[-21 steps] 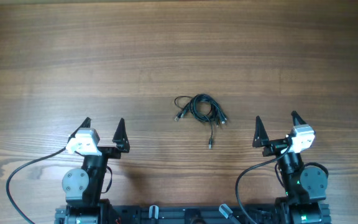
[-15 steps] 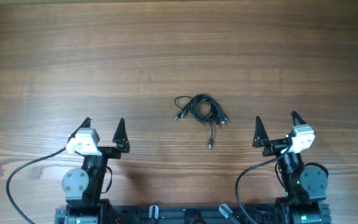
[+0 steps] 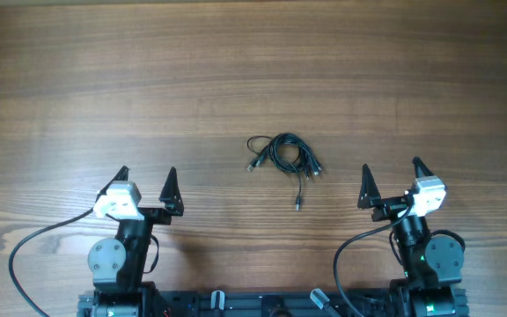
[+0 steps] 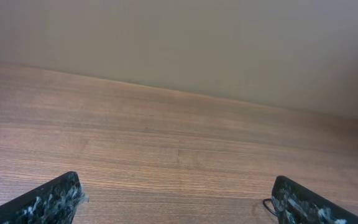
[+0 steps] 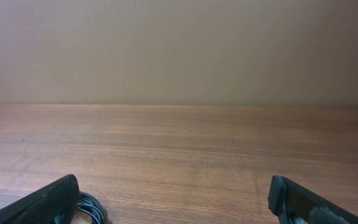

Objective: Untangle cables

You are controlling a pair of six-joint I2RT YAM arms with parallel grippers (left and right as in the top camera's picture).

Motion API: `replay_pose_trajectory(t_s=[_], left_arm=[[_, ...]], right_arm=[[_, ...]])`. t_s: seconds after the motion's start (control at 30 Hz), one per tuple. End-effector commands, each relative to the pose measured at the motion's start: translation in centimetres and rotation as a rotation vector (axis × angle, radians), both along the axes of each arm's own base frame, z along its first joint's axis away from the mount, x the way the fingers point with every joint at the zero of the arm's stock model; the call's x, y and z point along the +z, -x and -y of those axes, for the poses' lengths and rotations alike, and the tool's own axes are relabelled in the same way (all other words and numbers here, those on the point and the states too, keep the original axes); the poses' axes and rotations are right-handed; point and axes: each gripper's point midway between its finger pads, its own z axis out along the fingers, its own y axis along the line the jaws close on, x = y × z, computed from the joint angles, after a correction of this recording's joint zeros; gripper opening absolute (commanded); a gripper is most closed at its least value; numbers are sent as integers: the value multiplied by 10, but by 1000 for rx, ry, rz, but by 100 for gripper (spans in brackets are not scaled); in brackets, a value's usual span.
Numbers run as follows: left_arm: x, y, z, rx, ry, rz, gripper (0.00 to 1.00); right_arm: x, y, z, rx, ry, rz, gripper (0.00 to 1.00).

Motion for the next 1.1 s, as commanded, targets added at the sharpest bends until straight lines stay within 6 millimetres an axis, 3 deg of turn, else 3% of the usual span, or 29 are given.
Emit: replay_pose_trajectory(t_s=[0.0,1.07], left_arm=[[-1,0,2,-9,-20,2,100],[-2,0,0,1,13,-5,100]], right_arm=[[1,0,-1,2,0,8,100],[1,0,-1,2,-1,8,100]])
